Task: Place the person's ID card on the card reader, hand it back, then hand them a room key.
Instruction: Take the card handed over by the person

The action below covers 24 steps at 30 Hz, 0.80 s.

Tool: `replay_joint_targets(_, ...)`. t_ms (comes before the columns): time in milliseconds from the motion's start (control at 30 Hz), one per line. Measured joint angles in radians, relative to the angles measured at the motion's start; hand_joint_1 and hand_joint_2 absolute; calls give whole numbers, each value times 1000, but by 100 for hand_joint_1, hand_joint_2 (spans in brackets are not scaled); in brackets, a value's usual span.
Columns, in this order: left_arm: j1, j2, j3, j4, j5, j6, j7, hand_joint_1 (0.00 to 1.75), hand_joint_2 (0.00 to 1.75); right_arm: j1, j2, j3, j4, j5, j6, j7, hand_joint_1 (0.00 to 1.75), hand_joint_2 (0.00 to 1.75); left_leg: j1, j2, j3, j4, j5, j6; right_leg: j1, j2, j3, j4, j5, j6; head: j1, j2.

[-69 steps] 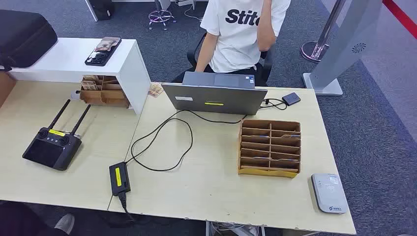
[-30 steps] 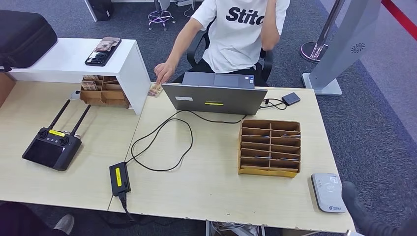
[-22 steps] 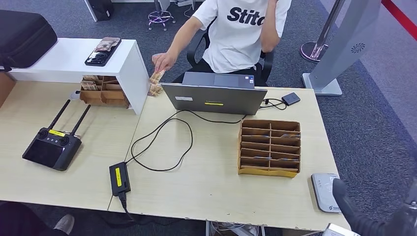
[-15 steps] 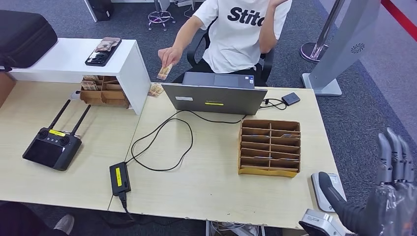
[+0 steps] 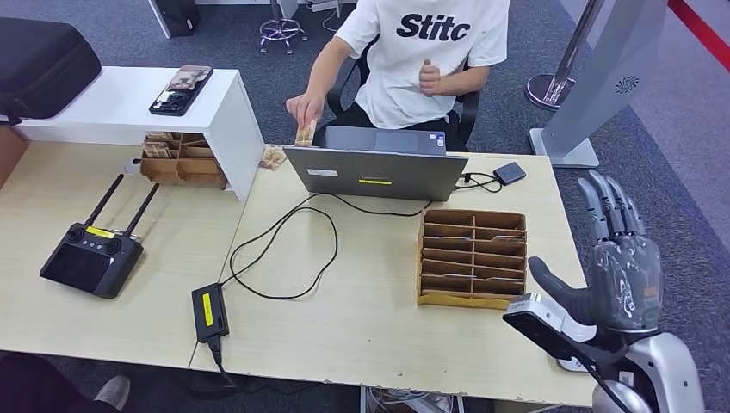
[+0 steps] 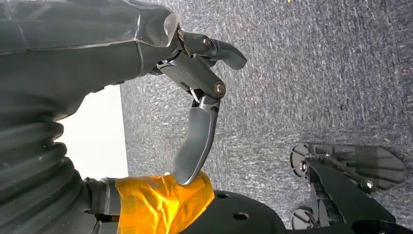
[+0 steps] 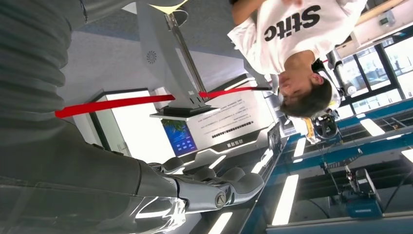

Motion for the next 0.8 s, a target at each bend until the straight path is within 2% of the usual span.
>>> replay_joint_targets(433,0,3,0,0,-10,0,0,0,175,-42,-28,5,65,-1,8,3,0,175,0,0,-1,0,0,0,0,0,0,0,0,0,0,0)
replay_joint_targets(800,-3,17,0,0,-71,-5,6,0,175,-295,-59,46,287,1,81,29,0,175,0,1,-1,0,2,1,0,1,0,0,3,2,0,0)
